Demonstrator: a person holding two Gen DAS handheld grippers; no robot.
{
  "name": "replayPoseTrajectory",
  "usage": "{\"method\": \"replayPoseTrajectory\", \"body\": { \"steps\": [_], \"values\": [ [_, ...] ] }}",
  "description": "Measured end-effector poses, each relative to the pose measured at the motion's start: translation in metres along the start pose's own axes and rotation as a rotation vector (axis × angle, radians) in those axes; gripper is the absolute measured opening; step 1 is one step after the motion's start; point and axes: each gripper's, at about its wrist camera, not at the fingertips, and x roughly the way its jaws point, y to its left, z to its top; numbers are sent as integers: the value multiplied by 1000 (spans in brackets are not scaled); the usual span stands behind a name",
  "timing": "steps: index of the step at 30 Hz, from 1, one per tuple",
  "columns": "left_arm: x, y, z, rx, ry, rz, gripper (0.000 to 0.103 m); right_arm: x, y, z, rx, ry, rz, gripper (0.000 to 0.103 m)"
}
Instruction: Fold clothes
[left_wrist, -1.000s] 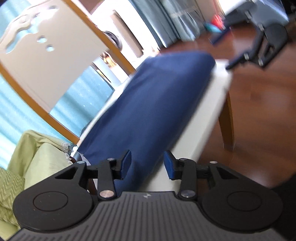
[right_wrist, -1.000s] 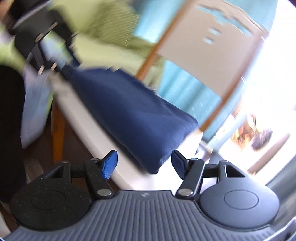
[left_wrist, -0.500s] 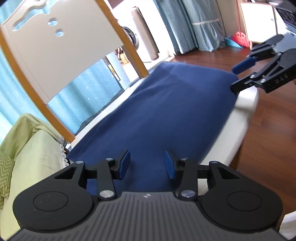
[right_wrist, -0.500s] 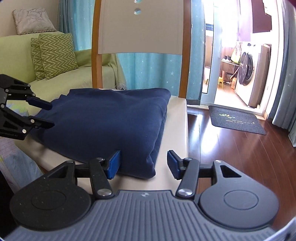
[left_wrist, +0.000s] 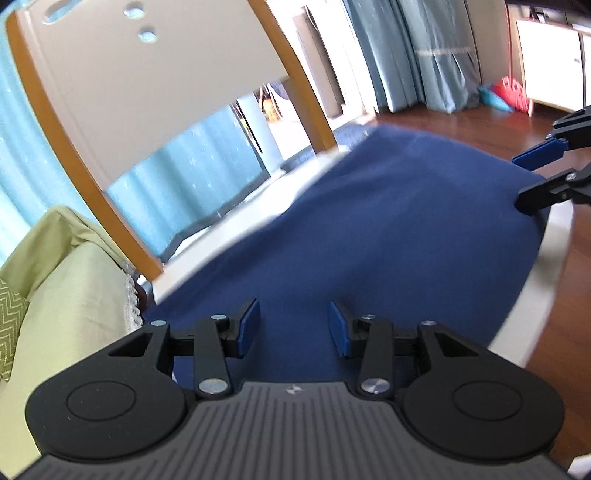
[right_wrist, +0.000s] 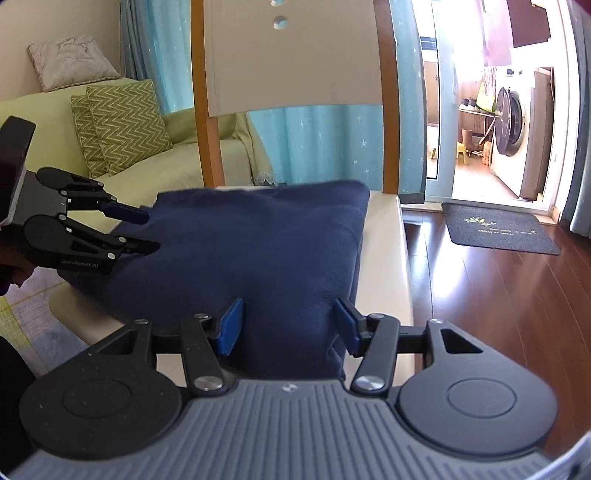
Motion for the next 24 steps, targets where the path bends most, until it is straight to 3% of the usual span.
{"method": "replayPoseTrajectory", "body": {
  "steps": [3,8,13,17,21,24],
  "values": [
    [20,17,12,-11,-9,18,48,4,-4,23,-35,-45,18,48],
    [57,32,17,-6,23,-7,48,60,-25,55,-69,-22,38,48],
    [86,48,2,-51,59,-11,51,105,-42,51,-37,92,52,48],
    [99,77,-8,-138,71,40,53,105,-36,54,-78,88,33,48],
    [107,91,-19,-161,82,75,53,100,-28,61,-155,23,13,48],
    [107,93,-23,-157,68,72,53,117,-32,56,-151,80,14,49]
  ]
}}
